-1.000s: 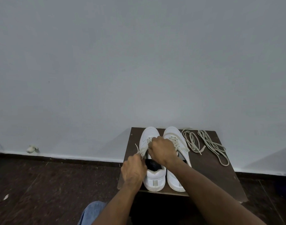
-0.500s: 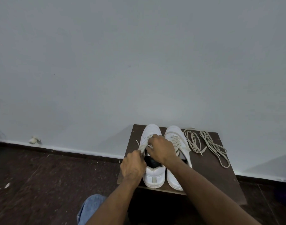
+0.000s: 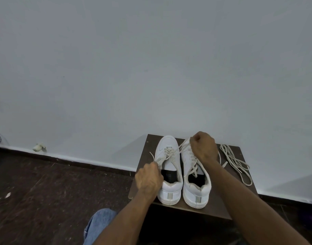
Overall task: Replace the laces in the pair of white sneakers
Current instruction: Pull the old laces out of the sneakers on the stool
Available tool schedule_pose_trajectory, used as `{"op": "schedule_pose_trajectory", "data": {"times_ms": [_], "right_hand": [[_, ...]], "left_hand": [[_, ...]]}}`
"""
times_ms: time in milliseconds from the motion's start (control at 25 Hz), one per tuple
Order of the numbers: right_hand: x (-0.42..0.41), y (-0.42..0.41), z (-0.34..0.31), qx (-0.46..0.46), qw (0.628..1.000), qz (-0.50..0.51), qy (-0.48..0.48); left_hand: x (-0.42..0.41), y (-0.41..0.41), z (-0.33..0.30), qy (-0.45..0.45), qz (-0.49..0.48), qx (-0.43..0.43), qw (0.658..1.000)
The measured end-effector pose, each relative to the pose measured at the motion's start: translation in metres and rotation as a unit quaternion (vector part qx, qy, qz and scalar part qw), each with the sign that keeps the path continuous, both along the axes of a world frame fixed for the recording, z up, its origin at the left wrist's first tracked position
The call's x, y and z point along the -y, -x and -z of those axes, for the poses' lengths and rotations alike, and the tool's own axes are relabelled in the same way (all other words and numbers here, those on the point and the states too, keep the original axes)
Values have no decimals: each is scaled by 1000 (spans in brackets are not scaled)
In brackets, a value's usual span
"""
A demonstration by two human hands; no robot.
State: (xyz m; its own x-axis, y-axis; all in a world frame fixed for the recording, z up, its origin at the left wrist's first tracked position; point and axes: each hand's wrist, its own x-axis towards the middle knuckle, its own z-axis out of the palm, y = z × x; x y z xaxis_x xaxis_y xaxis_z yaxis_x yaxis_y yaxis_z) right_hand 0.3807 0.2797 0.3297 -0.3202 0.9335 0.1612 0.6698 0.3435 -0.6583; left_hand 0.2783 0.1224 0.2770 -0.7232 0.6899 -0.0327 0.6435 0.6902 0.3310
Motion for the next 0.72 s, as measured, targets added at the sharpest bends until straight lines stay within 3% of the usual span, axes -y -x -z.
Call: {"op": "schedule_pose_trajectory", "data": {"times_ms": [80,160,240,360,440,480,560,600,720], "right_hand": [[10,5,13,59,987,-143,-33],[22,16,24,163,950,-262,-53],[35,26,31,264,910,-299,-113],[39,31,32,317,887,-278,-189],[42,30,32,292,894,-268,-207],[41,29,30,237,923,-235,-189],[28,25,18,114,983,-115,-83],[17,20,15,75,993,-92,-25],[13,0,6,143,958,-248,-29]], "left_hand": [[0,0,0,3,2,-1,1000],[2,1,-1,5,3,-3,1000],[2,2,-1,6,8,1,1000],[1,2,0,4,11,1,1000],[2,3,2,4,10,1,1000],[2,3,3,2,10,0,1000],[1,3,4,-2,8,-4,1000],[1,3,5,-5,9,-8,1000],[0,4,3,-7,16,-10,1000]]}}
